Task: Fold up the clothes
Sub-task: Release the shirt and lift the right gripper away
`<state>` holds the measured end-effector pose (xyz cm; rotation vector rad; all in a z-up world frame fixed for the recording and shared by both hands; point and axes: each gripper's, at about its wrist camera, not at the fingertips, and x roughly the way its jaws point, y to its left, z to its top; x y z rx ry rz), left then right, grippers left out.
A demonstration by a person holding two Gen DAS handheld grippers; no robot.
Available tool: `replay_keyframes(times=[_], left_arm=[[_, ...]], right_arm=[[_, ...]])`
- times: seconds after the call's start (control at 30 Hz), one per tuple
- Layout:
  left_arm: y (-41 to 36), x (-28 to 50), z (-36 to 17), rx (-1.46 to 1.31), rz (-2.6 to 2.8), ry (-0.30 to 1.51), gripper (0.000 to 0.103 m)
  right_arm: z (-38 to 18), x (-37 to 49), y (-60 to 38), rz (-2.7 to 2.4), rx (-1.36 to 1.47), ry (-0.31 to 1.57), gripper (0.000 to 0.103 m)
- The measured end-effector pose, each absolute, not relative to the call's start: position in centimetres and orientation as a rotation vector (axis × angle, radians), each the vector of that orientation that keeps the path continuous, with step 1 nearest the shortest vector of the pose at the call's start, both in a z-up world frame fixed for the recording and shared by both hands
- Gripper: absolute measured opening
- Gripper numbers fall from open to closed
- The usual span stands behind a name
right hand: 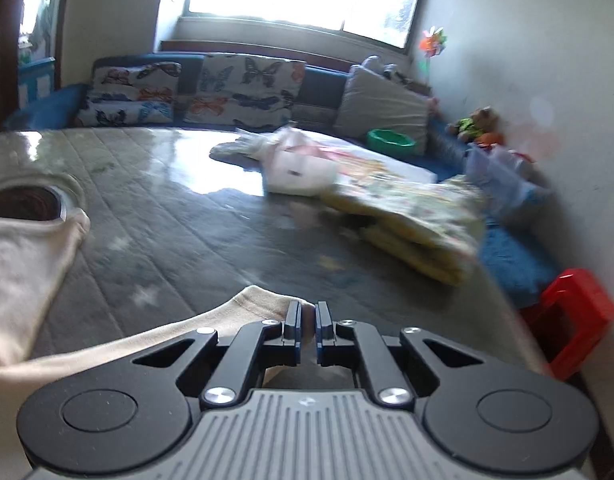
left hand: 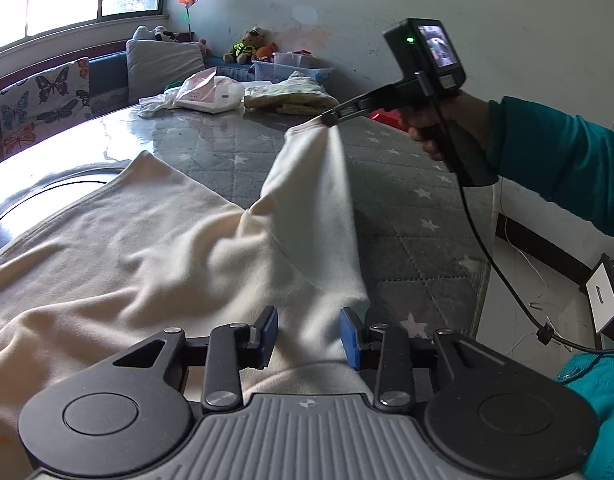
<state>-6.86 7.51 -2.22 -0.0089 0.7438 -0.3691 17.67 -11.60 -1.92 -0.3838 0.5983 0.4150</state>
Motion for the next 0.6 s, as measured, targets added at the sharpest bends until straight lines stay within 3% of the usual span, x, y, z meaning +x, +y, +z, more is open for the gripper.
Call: replay_keyframes(times=[0.3, 0.4, 0.6], left_arm=[[6.9, -7.3, -2.9, -0.003, -0.415, 0.759, 0.041], [7.1, -7.6, -2.6, -0.006, -0.407, 0.756, 0.041], [10.3, -8.1, -0.3, -0.037, -0.288, 0.698, 0.044]], right_arm=[[-4.7, 16.3, -15.8, 0.304, -0.418, 0.68, 0.006], [-4.6, 16.0, -15.8, 0.284, -0.434, 0.65, 0.019], [-2.2, 15.5, -13.8, 0.371, -0.423, 0.6, 0.027]])
